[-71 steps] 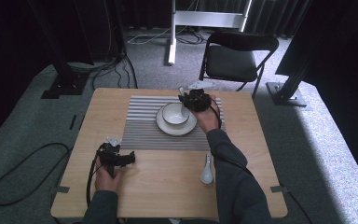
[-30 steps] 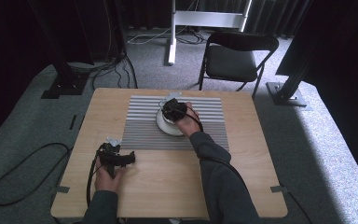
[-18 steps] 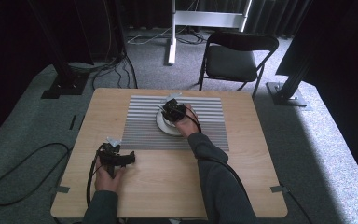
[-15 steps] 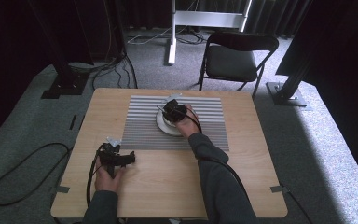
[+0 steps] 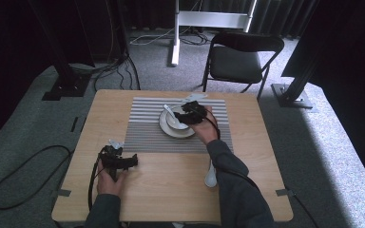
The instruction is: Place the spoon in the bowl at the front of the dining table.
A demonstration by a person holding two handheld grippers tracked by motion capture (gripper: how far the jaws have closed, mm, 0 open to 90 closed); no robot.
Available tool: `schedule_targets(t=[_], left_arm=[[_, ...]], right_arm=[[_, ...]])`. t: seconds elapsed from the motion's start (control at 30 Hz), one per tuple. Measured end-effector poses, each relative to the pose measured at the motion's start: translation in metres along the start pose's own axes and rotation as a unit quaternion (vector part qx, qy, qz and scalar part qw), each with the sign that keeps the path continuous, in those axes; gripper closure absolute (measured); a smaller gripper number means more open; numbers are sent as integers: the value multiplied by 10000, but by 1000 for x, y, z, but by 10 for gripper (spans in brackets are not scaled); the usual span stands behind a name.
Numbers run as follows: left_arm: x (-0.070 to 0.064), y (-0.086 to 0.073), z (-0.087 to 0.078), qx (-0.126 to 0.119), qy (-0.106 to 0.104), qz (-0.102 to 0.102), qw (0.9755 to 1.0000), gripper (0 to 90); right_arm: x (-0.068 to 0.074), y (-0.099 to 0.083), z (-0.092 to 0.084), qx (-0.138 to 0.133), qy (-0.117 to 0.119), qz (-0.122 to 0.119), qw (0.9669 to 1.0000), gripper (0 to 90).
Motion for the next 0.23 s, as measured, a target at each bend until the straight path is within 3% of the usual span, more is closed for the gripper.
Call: schedule_targets(t=[0.1,0.23], left_arm=[[0,0,0,0,1,-1,10000,17],[0,0,0,1,0,0,10000,17]], right_arm=[[-10,-12,-24,-188,20,121,9997,499],[-33,-44,-57,-282,-162,344,9989,487]])
Point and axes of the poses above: each handheld gripper's, and its own axes: z roughly forward along the jaws, y roughly out of its top, x roughly to its left, the point moved 4 cm from there along z, roughly forward along the jaws, and after that the axes turned 11 degrees about z, right-handed, at the moved point
